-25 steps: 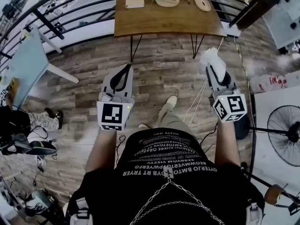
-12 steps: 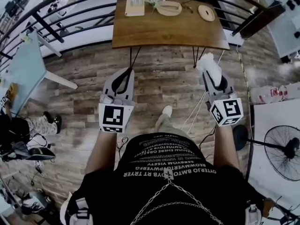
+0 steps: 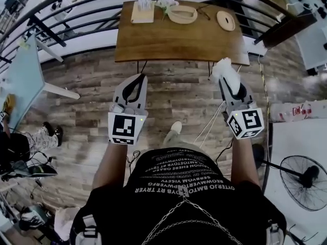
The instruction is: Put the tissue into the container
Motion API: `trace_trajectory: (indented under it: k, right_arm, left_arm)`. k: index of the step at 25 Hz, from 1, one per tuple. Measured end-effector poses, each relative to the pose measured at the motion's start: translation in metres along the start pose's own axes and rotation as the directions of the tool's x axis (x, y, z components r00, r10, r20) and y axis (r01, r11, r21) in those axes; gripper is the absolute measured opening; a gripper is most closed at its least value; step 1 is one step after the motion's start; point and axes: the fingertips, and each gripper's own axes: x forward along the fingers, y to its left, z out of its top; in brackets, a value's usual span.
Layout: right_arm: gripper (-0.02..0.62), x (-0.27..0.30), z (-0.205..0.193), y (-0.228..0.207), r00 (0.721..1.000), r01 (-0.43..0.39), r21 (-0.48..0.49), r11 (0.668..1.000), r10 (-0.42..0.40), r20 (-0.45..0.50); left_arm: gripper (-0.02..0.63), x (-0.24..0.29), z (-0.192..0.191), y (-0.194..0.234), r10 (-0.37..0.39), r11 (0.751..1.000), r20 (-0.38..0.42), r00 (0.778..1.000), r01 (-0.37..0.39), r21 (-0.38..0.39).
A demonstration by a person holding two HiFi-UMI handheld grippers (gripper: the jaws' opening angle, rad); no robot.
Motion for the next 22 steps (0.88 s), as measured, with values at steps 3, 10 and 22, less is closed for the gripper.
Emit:
trace_trajectory:
  k: [3,10,22]
  right_arm:
    - [0.117,0.013,0.0,-0.023,1.0,-0.009,0.004,1.0,0.009,0.004]
    - [0.117,0.023,-0.006,-0.084,0.999,-0.026,0.004,1.0,0.026,0.02]
    - [0.117,0.033,-0.009,-0.136,0.997,-0.061,0.035,0.998,0.059,0.058]
  left_arm:
    - [0.028,0.026,0.007,-0.003,0.01,1.0,-0.007,1.0,-0.01,0.002]
    - [0.028,0.079,0.035,-0.012,0.064,0.998,0.011,0.998,-0.065,0.025]
    - [0.028,0.105,0.065,-0.02,0.144,0.989,0.022,0.989,-0.145,0.041]
